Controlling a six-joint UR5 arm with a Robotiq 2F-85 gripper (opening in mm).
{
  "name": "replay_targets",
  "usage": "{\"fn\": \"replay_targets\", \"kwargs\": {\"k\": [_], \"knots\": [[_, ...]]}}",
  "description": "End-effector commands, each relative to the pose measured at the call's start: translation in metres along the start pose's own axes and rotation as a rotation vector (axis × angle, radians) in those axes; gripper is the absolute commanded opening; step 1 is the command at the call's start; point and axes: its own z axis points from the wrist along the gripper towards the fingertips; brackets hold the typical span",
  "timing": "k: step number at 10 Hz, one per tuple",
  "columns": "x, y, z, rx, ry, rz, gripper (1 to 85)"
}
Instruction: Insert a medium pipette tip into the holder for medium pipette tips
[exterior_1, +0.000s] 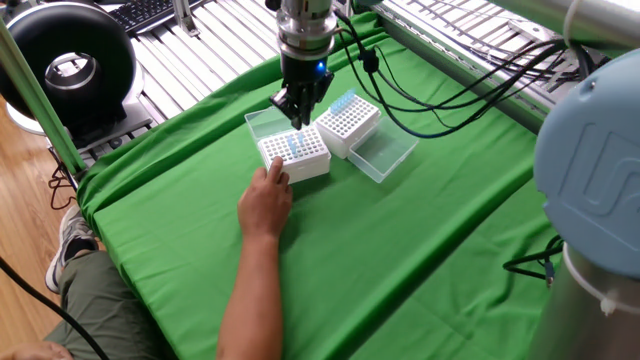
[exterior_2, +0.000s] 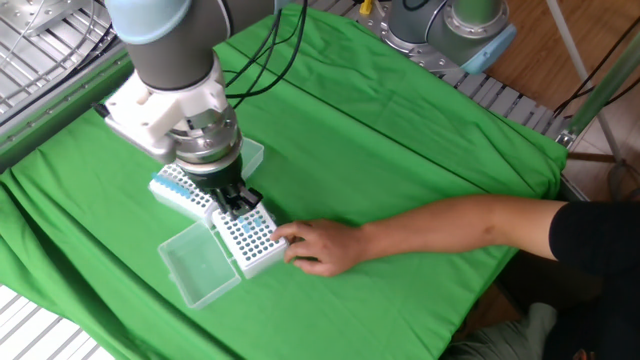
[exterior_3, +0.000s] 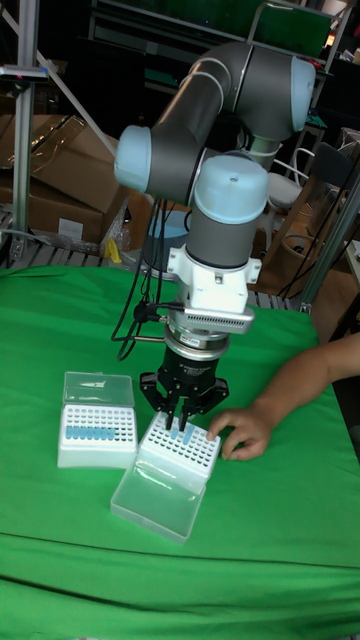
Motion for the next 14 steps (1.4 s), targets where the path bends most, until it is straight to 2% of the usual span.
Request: {"fn": "replay_targets", "kwargs": {"k": [1, 8, 14], "knots": [[0.007, 0.006, 0.006, -0.017, -0.004, -0.002, 26.0], [0.010, 0.006, 0.014, -0.025, -0.015, -0.008, 27.0], [0.001, 0.007, 0.021, -0.024, -0.041, 0.004, 23.7]]}}
